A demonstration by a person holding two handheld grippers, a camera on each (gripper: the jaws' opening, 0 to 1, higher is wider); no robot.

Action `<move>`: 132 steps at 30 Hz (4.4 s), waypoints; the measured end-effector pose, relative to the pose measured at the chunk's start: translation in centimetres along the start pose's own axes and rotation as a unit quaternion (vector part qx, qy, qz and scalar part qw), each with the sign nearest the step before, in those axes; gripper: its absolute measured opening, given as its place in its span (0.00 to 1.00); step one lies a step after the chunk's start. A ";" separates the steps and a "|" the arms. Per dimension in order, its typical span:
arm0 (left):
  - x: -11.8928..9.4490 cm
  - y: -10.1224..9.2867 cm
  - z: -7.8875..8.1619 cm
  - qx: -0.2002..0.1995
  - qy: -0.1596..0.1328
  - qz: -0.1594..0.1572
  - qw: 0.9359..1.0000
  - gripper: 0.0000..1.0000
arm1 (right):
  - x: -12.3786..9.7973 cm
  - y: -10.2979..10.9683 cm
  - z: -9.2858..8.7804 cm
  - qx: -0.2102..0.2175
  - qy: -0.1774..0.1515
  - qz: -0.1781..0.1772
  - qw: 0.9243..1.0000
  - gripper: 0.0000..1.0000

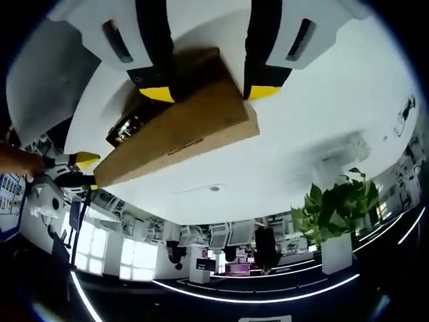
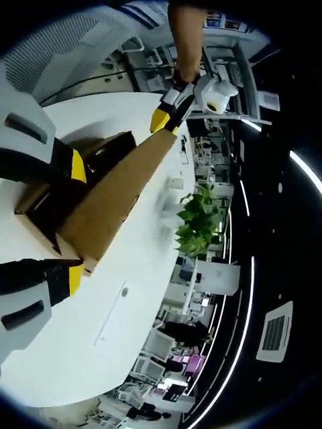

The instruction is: Operate the shoe box by opening the lid, removing the specified soft item, and placing it in the target area until the item is outside and the box remains undamaged.

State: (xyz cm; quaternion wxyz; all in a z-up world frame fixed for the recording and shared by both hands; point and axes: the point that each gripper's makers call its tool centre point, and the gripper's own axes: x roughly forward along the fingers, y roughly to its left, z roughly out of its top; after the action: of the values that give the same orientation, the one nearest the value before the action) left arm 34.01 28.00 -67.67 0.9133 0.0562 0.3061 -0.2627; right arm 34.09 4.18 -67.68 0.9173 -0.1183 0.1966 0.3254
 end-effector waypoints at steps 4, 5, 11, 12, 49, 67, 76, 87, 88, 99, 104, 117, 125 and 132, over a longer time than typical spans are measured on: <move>0.1 0.4 0.9 0.000 -0.009 0.007 1.000 0.37 | 0.1 -0.5 0.6 -0.004 -0.004 -0.003 1.000 0.40; 0.1 0.5 1.1 0.001 -0.010 0.009 1.000 0.37 | 0.1 -0.6 0.7 -0.005 -0.005 -0.004 1.000 0.40; 0.1 1.2 2.2 0.003 -0.020 0.017 1.000 0.33 | 0.3 -1.4 1.5 -0.007 -0.012 -0.009 1.000 0.35; 0.1 1.3 2.3 0.004 -0.023 0.019 1.000 0.32 | 0.3 -1.6 1.6 -0.008 -0.013 -0.011 1.000 0.35; 1.8 5.8 7.4 -0.015 -0.068 0.071 0.995 0.02 | 2.2 -6.9 4.9 -0.011 -0.038 -0.058 0.998 0.08; 2.6 6.4 9.0 -0.024 -0.078 0.079 0.994 0.01 | 2.5 -7.5 3.4 -0.005 -0.030 -0.068 0.997 0.09; 3.1 6.8 9.7 -0.027 -0.082 0.079 0.993 0.01 | 3.3 -7.7 1.1 -0.002 -0.006 -0.073 0.997 0.09; 3.7 7.1 10.4 -0.032 -0.086 0.078 0.993 0.01 | 4.7 -8.1 -1.3 0.003 0.020 -0.082 0.996 0.07; 3.8 7.1 10.5 -0.033 -0.086 0.077 0.993 0.01 | 4.8 -8.1 -1.4 0.002 0.020 -0.083 0.996 0.07; 4.5 7.7 11.1 -0.039 -0.089 0.077 0.992 0.01 | 6.2 -8.6 -2.1 0.010 0.029 -0.094 0.995 0.02; 4.8 7.9 11.3 -0.040 -0.090 0.077 0.992 0.01 | 6.7 -8.9 -2.3 0.022 0.032 -0.097 0.995 0.01; 5.5 8.3 11.7 -0.047 -0.095 0.079 0.991 0.01 | 7.6 -9.3 -2.8 0.051 0.039 -0.101 0.993 0.00; 6.0 8.3 12.0 -0.043 -0.097 0.080 0.991 0.01 | 7.7 -9.5 -2.7 0.054 0.036 -0.101 0.993 0.00; 6.6 8.4 11.8 -0.044 -0.094 0.080 0.991 0.02 | 7.7 -9.6 -2.7 0.054 0.035 -0.102 0.993 0.00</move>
State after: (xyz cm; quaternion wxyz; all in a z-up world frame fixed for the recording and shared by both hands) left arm 49.02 29.17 -62.56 0.9577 0.0149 0.2246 -0.1792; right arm 44.99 0.22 -72.58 0.9434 -0.0993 0.2326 0.2146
